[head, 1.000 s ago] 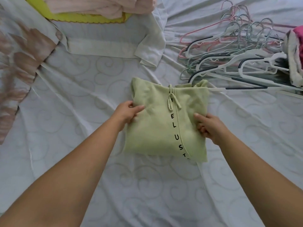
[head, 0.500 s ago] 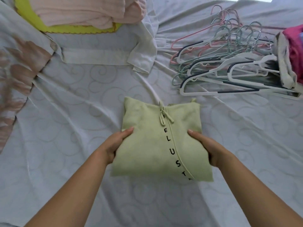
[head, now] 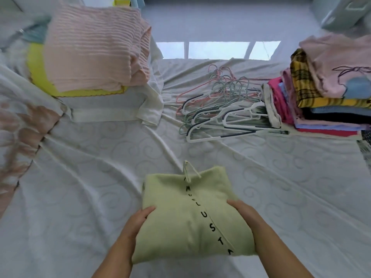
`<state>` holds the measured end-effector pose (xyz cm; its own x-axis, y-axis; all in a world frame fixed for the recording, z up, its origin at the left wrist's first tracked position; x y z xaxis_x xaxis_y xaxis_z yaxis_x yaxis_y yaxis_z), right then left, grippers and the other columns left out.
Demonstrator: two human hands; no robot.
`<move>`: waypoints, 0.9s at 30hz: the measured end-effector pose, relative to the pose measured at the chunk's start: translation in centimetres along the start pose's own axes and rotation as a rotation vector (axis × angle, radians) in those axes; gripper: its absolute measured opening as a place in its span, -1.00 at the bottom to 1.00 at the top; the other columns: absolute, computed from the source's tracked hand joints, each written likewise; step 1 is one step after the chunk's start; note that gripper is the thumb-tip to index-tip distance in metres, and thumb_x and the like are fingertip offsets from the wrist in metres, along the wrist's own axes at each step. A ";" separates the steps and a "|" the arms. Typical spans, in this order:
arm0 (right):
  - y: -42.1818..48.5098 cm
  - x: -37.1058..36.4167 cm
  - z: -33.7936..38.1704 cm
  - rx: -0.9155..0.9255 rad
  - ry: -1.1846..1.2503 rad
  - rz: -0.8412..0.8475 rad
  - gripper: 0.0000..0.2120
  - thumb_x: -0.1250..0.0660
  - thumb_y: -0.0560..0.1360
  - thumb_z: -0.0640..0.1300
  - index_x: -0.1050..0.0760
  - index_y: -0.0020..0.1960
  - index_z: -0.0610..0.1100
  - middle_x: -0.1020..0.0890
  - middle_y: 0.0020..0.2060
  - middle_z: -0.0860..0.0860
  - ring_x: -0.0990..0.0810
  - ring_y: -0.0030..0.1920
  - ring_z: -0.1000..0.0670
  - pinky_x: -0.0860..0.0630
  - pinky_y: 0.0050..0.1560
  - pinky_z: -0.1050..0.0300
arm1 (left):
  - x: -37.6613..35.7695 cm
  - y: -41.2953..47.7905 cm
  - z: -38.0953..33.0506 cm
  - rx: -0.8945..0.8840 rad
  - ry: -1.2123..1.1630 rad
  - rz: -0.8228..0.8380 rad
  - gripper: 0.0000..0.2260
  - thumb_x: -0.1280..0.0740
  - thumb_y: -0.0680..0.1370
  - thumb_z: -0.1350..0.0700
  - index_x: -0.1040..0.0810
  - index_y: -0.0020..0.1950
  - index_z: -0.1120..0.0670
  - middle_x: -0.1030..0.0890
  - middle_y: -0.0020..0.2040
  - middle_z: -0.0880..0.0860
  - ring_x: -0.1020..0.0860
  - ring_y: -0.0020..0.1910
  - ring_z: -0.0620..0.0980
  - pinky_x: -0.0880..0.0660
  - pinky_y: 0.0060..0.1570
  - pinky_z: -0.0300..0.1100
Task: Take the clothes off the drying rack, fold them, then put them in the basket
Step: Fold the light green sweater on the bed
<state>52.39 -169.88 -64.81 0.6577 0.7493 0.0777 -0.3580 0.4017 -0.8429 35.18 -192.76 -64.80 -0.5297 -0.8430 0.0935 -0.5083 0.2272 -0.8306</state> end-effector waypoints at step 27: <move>-26.2 37.1 1.5 0.557 0.455 -0.069 -0.78 -0.30 0.54 -0.15 -0.46 0.16 0.03 -0.63 0.08 -0.03 -0.61 0.07 -0.15 -0.49 0.18 -0.21 | -32.6 -32.6 -7.8 -0.494 -0.112 0.227 -0.73 -0.22 0.56 0.29 -0.40 0.23 0.07 -0.56 -0.14 0.03 -0.51 -0.21 0.05 -0.49 -0.52 -0.27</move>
<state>85.12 -151.81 -39.07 0.8587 0.4673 -0.2105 -0.5102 0.7401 -0.4381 63.71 -168.84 -36.47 -0.6012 -0.7869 -0.1393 -0.6624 0.5882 -0.4640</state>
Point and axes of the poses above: each hand's wrist, its own y-axis towards the middle knuckle, its own x-axis out of the back of the hand, z = x × y, the point moved 5 cm from there along y, towards the middle knuckle
